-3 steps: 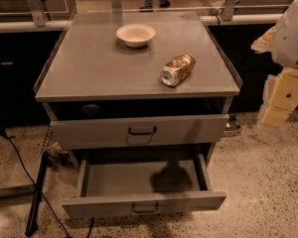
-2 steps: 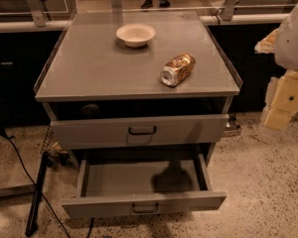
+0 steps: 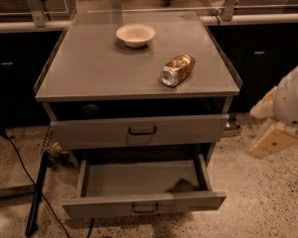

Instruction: Close middle drawer

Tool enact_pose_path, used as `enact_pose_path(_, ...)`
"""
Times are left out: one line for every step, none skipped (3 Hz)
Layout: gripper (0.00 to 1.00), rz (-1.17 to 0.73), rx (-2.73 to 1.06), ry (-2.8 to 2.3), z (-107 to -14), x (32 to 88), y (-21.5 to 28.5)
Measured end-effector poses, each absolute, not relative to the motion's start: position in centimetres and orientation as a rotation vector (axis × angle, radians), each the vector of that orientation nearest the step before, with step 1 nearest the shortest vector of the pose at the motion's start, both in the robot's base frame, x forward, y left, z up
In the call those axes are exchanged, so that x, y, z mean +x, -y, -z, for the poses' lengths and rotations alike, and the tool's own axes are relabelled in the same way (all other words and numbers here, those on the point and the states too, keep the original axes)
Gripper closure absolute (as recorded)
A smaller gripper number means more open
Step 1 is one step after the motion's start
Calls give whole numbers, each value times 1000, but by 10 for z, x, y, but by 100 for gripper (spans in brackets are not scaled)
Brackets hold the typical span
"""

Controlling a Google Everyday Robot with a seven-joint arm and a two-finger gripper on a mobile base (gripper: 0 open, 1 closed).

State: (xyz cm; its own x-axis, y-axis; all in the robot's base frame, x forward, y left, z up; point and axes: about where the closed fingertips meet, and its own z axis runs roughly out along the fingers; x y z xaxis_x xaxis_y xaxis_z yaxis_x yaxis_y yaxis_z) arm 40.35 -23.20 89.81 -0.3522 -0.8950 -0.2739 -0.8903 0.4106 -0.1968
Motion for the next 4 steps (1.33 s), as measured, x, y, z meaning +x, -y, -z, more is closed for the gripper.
enact_pose_path(63,-70,-1474,-2355,-839,388,225)
enact_pose_path(86,-148,-1422,-2349,-780,373,213)
enact_pose_path(100,-138,-1405,-2347,-770,373,213)
enact_pose_path(100,-139,-1409,-2348,-772,373,213)
